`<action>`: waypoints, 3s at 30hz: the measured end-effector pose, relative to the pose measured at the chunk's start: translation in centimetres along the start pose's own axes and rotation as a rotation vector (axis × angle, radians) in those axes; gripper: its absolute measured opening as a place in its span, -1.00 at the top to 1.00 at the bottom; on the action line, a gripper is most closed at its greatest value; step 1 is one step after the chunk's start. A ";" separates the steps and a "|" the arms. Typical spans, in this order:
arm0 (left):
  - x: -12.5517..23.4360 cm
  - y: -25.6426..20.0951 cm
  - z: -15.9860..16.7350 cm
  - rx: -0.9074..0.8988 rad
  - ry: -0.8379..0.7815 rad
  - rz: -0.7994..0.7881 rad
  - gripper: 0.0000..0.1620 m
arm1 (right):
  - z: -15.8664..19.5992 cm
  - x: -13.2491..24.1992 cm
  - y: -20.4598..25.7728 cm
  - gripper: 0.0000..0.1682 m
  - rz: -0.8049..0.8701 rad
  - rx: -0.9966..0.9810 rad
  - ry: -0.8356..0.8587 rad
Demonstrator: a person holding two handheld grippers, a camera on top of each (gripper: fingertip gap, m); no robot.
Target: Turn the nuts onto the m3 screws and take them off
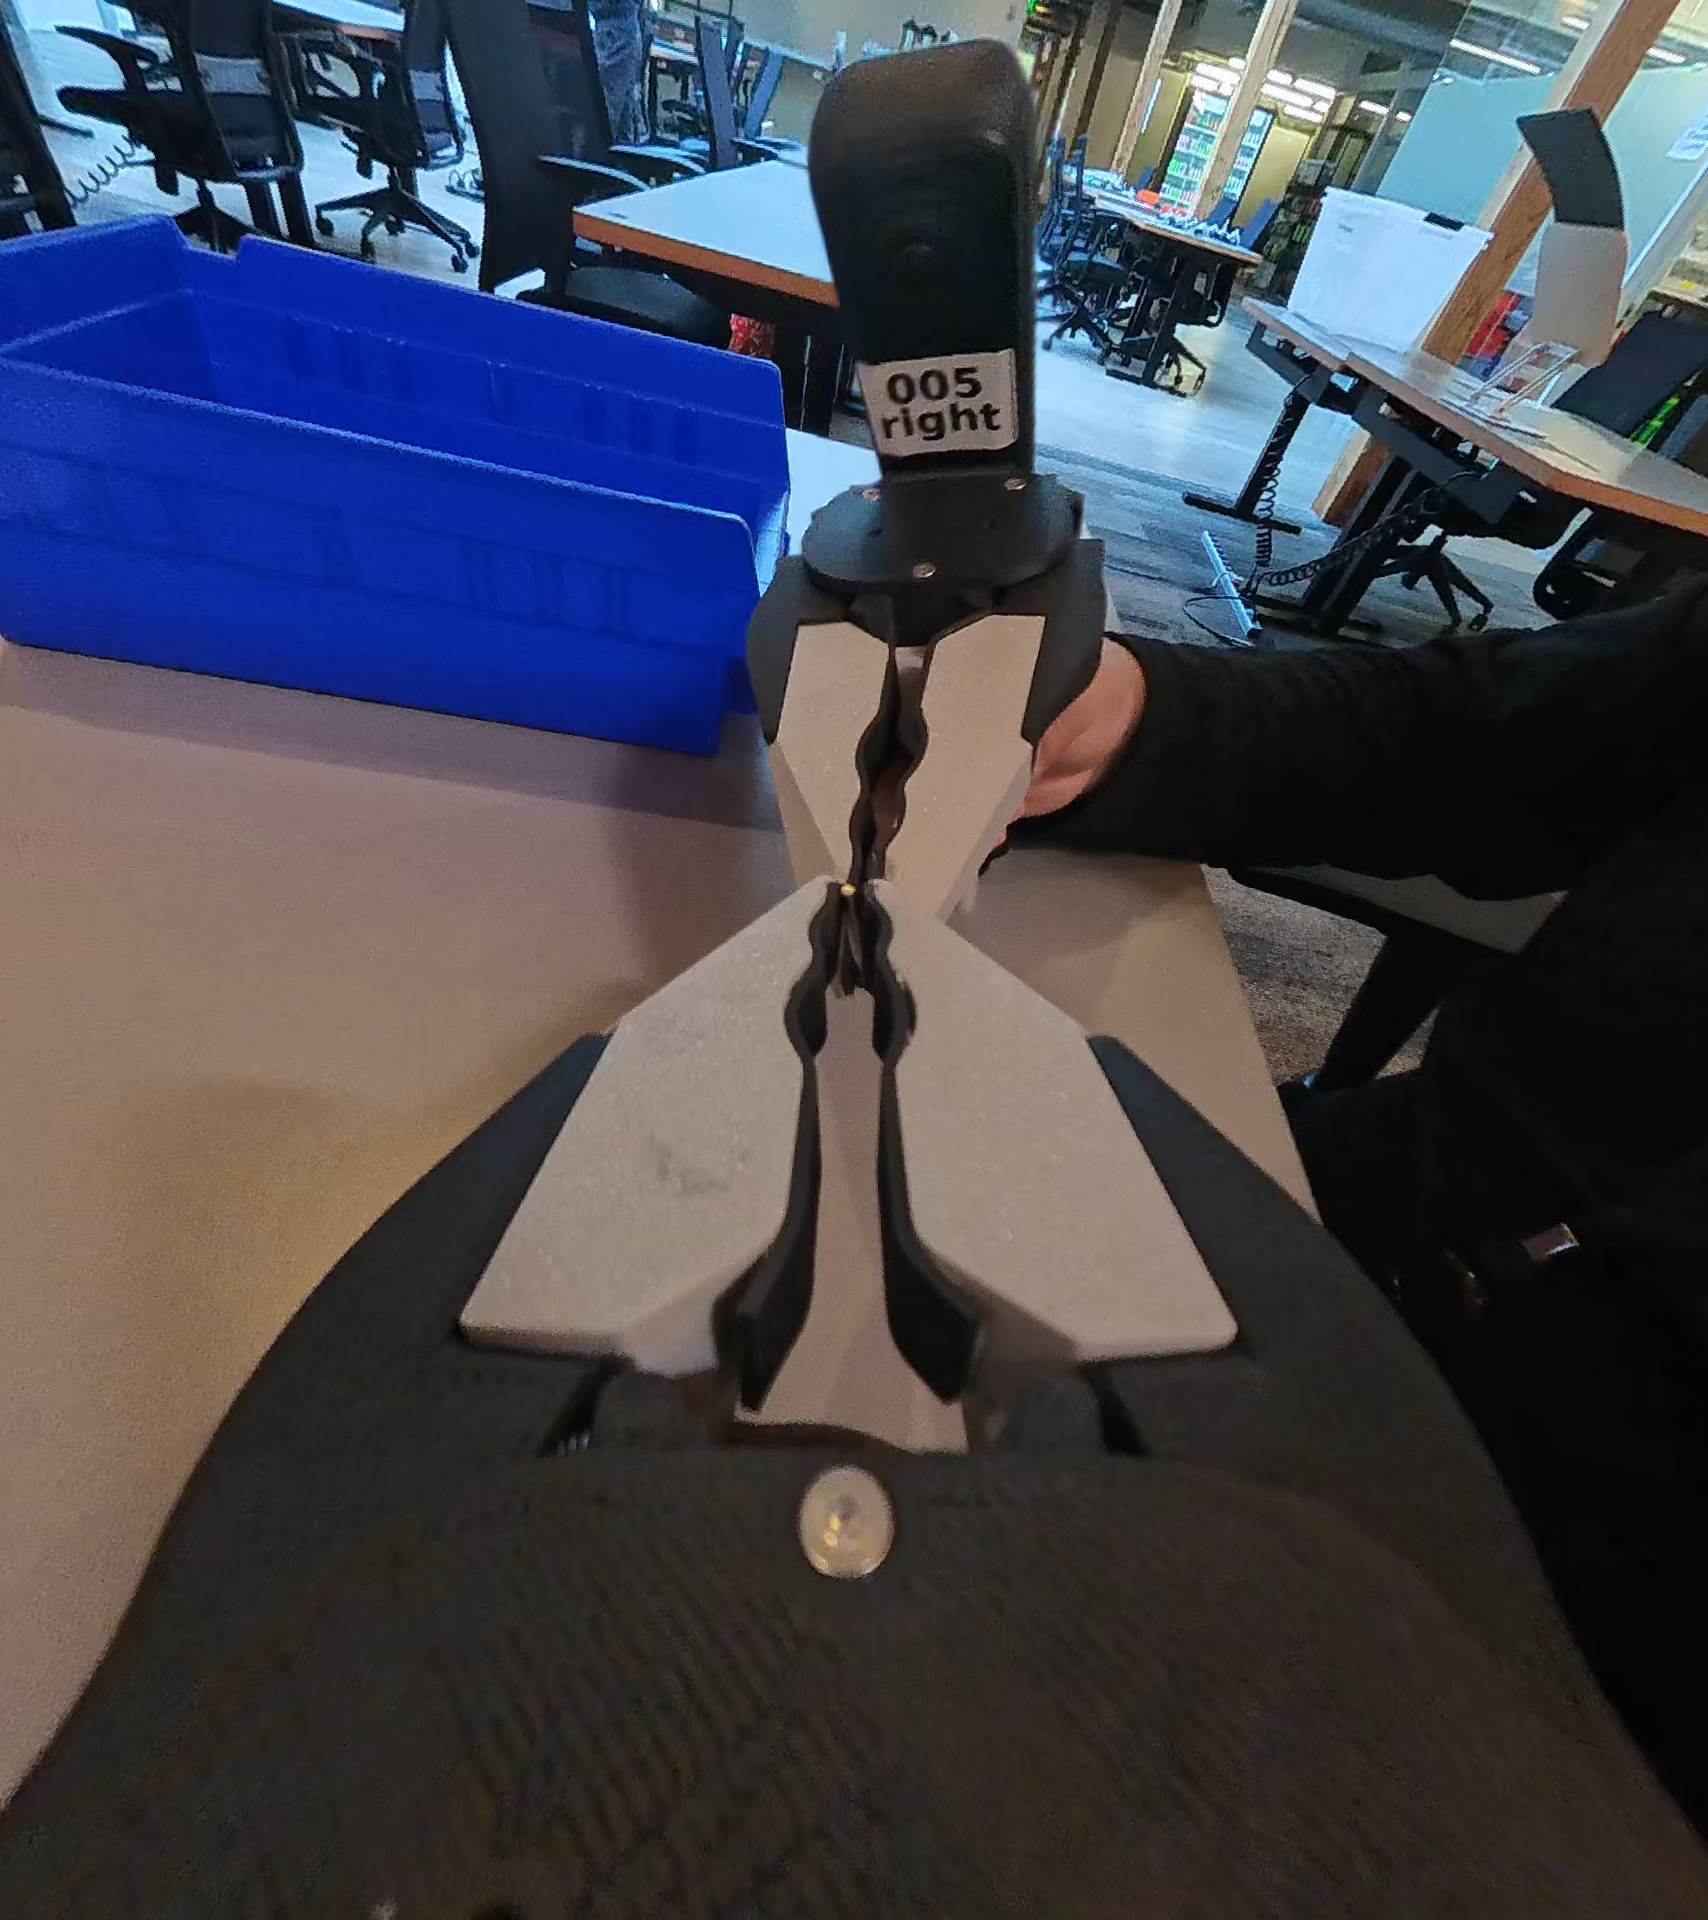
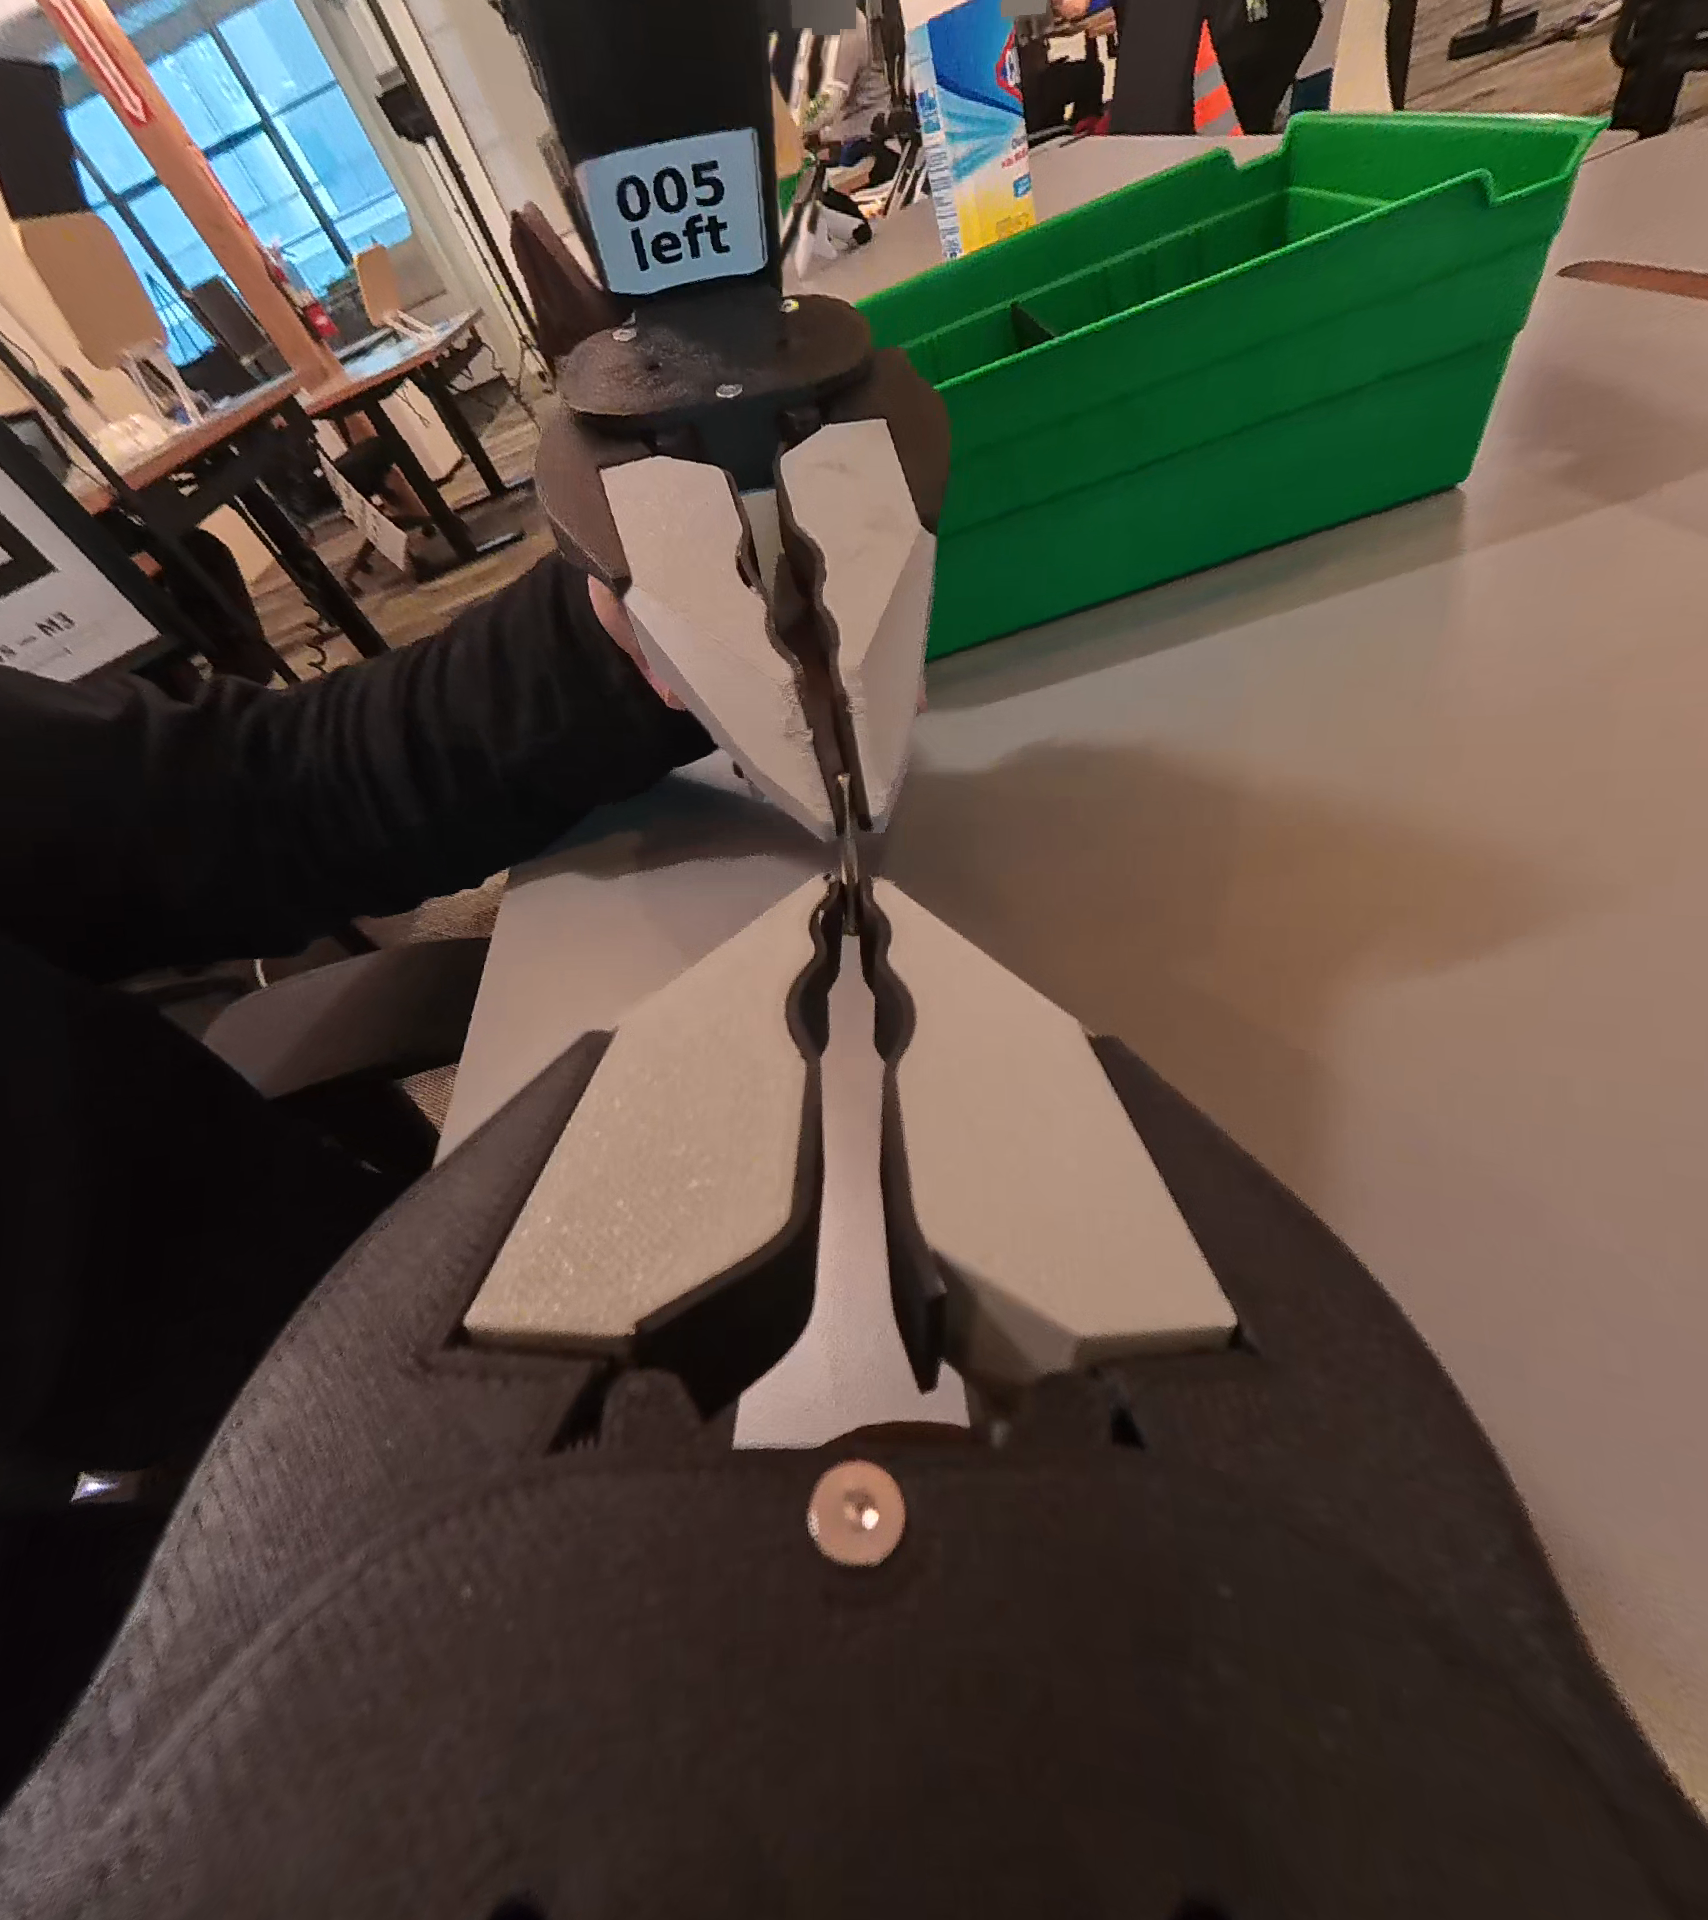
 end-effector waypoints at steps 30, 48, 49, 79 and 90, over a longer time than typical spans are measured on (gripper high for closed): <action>0.2 0.8 0.4 0.186 -0.042 0.037 0.99 | 0.1 -0.4 -0.5 0.99 -0.059 -0.144 -0.002; 0.4 0.7 0.2 0.158 -0.037 0.021 1.00 | -0.1 -0.3 -0.3 1.00 0.012 -0.043 -0.008; 0.4 0.7 0.2 0.159 -0.037 0.022 1.00 | -0.1 -0.3 -0.3 1.00 0.013 -0.039 -0.007; 3.2 -2.0 -1.2 -0.031 0.121 -0.230 0.48 | 0.3 0.5 -0.1 1.00 0.114 0.093 0.033; 22.4 -3.6 -1.0 0.071 0.401 -0.717 0.70 | 1.0 -0.4 0.5 1.00 0.074 0.087 0.085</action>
Point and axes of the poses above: each gripper's, where its closed fingertips meet, x back along the fingers, z out of its underside, y = z × x across the jaws, the point moved 8 cm from there along x, back along the fingers, and after that the axes turned 8 degrees about z, right-handed, at the moved point
